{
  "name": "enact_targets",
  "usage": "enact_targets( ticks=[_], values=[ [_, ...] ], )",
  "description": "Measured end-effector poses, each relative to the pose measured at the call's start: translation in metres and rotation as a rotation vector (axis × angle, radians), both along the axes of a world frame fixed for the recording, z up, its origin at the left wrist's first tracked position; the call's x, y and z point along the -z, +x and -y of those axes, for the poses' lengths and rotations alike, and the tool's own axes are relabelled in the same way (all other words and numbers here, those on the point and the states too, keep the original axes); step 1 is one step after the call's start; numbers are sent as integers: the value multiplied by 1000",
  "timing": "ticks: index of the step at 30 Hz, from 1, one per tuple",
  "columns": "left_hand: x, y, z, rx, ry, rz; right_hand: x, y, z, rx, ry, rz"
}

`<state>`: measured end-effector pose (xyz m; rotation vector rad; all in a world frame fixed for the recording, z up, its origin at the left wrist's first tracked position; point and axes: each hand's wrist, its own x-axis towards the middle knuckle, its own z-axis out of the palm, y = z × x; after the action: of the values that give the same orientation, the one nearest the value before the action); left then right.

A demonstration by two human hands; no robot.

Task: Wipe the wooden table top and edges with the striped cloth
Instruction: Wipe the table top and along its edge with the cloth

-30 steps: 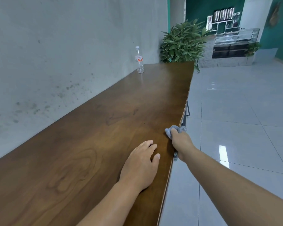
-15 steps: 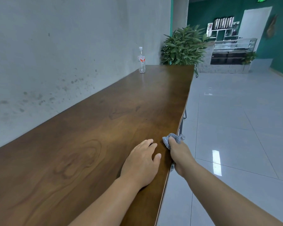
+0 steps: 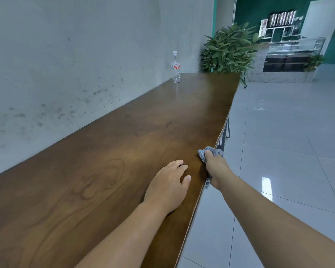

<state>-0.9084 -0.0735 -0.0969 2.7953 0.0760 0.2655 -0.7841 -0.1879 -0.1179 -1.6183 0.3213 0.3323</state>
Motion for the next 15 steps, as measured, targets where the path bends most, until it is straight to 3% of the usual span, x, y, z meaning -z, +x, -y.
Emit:
enact_targets(
  ticks=[7, 15],
  values=[
    [3, -21, 4, -40, -2, -2, 23, -50, -3, -58, 41, 14],
    [3, -21, 6, -67, -11, 12, 13, -25, -2, -47, -4, 8]
  ],
)
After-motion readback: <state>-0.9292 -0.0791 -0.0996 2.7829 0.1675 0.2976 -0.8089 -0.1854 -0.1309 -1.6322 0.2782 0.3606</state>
